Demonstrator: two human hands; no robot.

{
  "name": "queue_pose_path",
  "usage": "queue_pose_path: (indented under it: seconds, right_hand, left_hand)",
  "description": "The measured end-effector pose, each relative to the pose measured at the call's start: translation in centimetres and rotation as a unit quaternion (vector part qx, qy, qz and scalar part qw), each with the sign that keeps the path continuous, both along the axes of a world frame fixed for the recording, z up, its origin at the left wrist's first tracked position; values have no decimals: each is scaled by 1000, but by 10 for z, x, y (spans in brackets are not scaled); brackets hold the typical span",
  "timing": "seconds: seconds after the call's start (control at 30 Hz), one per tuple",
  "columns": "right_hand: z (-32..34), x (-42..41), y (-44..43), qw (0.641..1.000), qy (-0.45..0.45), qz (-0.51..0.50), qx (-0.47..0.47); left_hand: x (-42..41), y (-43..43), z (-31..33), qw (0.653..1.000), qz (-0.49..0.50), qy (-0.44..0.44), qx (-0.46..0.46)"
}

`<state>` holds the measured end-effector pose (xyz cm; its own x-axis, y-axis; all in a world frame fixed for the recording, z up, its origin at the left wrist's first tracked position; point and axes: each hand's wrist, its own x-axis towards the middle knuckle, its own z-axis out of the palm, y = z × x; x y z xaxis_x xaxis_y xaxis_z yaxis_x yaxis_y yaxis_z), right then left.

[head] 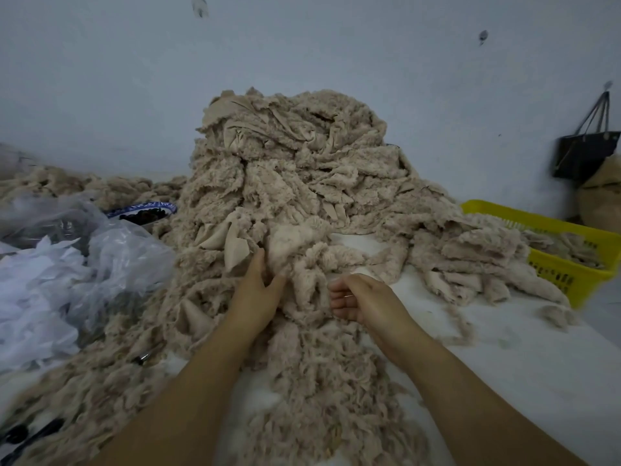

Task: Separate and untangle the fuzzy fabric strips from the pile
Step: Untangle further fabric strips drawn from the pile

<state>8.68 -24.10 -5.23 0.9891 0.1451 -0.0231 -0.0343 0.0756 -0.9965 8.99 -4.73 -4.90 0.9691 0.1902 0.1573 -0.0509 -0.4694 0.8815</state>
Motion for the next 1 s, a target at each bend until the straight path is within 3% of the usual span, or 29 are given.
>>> queue_pose_path:
  seconds: [0.1,0.17,0.23,0.3,0.37,0.47,0.6,0.7,0.8,1.0]
  right_hand:
    - [-2,1,-1,1000,1,2,-5]
    - [-2,2,-1,1000,0,1,-12]
    - [0,0,0,1000,-11,11,-25]
    - [1,-4,2,998,-36,48,-15]
    - [2,-8,4,994,-51,94,0]
    - [6,-10,5,996,-51,78,2]
    - [9,-10,3,998,-26,30,-45]
    - [17,-9,1,998,-17,-59,34]
    - [28,-6,-10,975,16,-172,138]
    - [27,-5,-18,960,24,-200,194]
  left_hand:
    - [2,-3,-4,998,15,33,46]
    - [0,-6,-4,999,30,-8,44]
    - [-8,-10,4,991,45,-118,52]
    - [-19,-21,16,951,37,-256,170]
    - [-25,-38,20,911,-31,-316,265]
    - [-29,-52,16,923,-115,-264,254]
    - [-26,-48,11,944,-125,-204,226]
    - [-24,-41,13,955,-100,-187,208]
    - [-20,-30,14,970,-75,-132,191]
    - [-16,-17,9,993,-31,-77,89]
